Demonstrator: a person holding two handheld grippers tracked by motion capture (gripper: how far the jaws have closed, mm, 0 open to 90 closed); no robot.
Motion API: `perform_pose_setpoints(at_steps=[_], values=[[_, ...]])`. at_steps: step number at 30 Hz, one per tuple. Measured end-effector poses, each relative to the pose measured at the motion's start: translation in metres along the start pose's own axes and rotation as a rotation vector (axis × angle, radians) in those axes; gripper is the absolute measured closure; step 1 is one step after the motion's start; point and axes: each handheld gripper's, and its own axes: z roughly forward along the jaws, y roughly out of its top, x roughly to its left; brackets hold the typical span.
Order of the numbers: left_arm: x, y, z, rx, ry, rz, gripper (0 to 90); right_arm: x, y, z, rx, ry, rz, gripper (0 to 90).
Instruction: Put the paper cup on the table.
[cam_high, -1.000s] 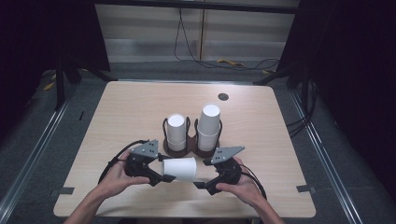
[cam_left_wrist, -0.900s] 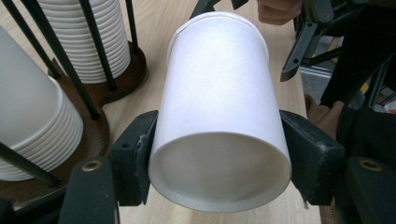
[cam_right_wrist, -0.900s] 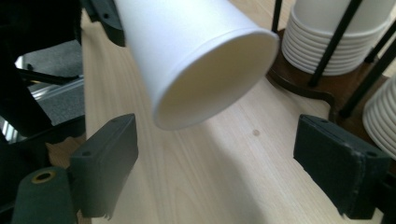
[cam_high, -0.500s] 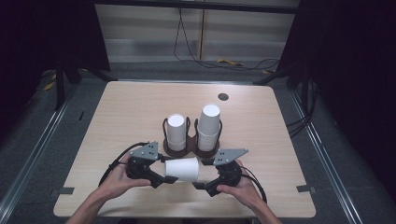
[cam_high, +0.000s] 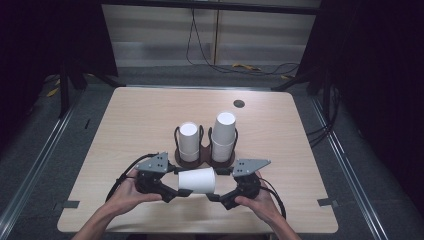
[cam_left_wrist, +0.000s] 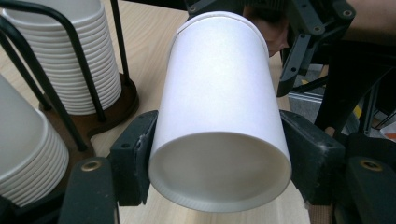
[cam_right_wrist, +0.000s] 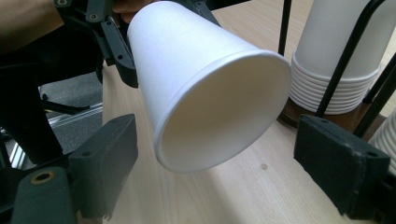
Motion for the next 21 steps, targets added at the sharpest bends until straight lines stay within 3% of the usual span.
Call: perform_pose_setpoints(at_steps=[7, 21], values=[[-0.0034, 0.0019, 0.0025, -0.027, -0.018, 0.002, 33.0, 0.0003, 0.0012, 0.0002, -0.018, 0.024, 0.001, 13.5], [-0.0029, -0.0013, 0.0075, -0.032, -0.048, 0.002, 33.1, 0.0028, 0.0038, 0.0054, -0.026, 0.059, -0.006, 15.1]])
